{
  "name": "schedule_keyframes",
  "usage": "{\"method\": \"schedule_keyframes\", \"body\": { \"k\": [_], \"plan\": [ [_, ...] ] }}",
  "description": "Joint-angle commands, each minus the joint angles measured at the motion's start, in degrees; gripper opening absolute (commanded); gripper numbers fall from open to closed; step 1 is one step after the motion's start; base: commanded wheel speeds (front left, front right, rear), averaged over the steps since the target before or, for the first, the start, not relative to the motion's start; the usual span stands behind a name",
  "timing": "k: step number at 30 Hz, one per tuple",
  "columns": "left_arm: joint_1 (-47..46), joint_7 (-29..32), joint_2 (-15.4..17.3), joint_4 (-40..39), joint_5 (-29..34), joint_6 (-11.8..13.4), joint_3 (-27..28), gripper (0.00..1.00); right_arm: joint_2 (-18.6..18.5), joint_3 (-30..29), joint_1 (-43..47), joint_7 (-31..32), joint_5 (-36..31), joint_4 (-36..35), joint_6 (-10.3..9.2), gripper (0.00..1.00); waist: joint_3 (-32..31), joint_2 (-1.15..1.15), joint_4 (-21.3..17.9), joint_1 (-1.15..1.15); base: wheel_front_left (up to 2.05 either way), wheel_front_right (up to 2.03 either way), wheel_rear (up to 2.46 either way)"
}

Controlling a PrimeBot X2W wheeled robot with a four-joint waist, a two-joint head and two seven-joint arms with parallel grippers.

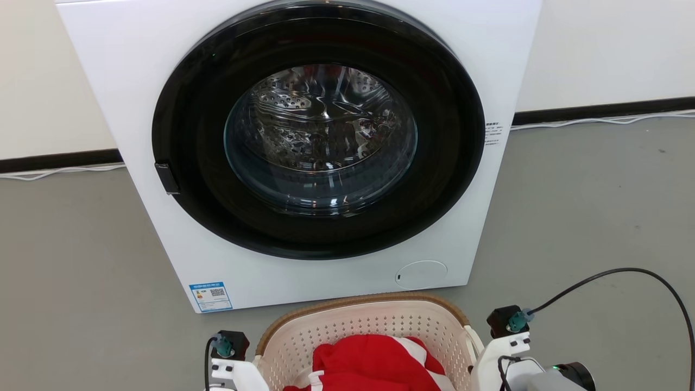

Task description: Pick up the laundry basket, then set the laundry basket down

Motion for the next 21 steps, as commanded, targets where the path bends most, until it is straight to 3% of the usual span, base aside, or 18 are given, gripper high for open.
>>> {"method": "schedule_keyframes", "body": {
  "k": [1, 21],
  "plan": [
    [-1.38, 0.11, 0.2, -1.08, 0.18, -1.33, 0.38, 0.0, 1.14, 1.26, -1.53, -0.49, 0.31, -1.5, 0.43, 0.0, 0.06, 0.0, -0.08, 0.0, 0.0, 0.0, 0.0],
    [-2.61, 1.3, 0.2, -0.2, -1.25, -1.86, -2.42, 0.0, 1.14, 5.18, -2.3, -0.68, 4.5, -1.44, 0.43, 0.0, 0.57, 0.0, -0.56, 0.0, 0.0, 0.0, 0.0]
  ]
}}
